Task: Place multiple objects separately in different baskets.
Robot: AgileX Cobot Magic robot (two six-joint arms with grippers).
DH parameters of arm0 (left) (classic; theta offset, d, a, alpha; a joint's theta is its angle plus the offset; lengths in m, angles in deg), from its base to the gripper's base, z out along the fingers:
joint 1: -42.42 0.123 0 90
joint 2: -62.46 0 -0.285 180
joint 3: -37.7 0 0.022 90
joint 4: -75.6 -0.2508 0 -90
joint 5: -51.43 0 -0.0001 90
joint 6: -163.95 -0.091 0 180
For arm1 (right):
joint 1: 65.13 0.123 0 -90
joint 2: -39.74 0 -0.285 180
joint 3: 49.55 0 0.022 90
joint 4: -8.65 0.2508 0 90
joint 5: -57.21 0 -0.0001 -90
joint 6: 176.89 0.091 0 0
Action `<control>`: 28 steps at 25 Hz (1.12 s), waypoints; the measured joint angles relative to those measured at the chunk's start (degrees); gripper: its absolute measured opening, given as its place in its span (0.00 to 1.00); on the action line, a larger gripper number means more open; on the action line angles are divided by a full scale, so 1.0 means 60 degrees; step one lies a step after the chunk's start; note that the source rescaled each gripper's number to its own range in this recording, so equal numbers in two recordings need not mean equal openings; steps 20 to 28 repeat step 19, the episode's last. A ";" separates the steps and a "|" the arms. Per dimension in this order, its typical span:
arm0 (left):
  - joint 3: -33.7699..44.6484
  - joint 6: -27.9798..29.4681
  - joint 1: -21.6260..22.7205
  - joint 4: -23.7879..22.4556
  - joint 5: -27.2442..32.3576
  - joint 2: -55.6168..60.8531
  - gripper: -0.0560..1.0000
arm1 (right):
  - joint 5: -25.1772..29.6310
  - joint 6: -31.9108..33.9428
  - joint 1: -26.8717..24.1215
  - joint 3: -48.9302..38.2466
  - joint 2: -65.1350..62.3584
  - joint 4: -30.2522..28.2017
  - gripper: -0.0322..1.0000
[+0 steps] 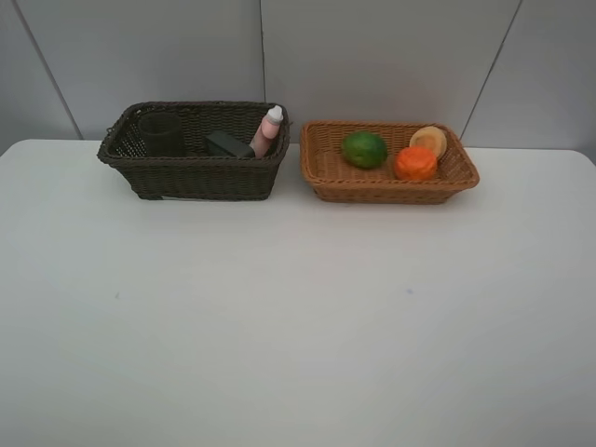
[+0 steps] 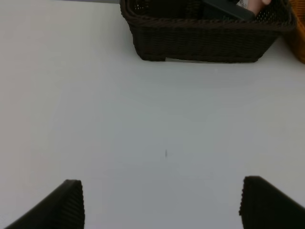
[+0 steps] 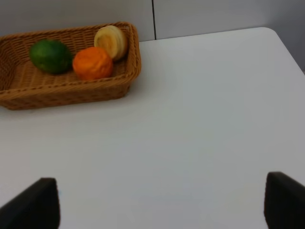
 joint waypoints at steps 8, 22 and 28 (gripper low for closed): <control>0.0000 0.0000 0.0000 0.0000 0.0000 0.0000 0.86 | 0.0000 0.0000 0.0000 0.0000 0.0000 0.0000 0.95; 0.0000 0.0000 0.0000 0.0044 0.0000 0.0000 0.86 | 0.0000 0.0000 0.0000 0.0000 0.0000 0.0000 0.95; 0.0000 0.0000 0.0000 0.0044 0.0000 0.0000 0.86 | 0.0000 0.0000 0.0000 0.0000 0.0000 0.0000 0.95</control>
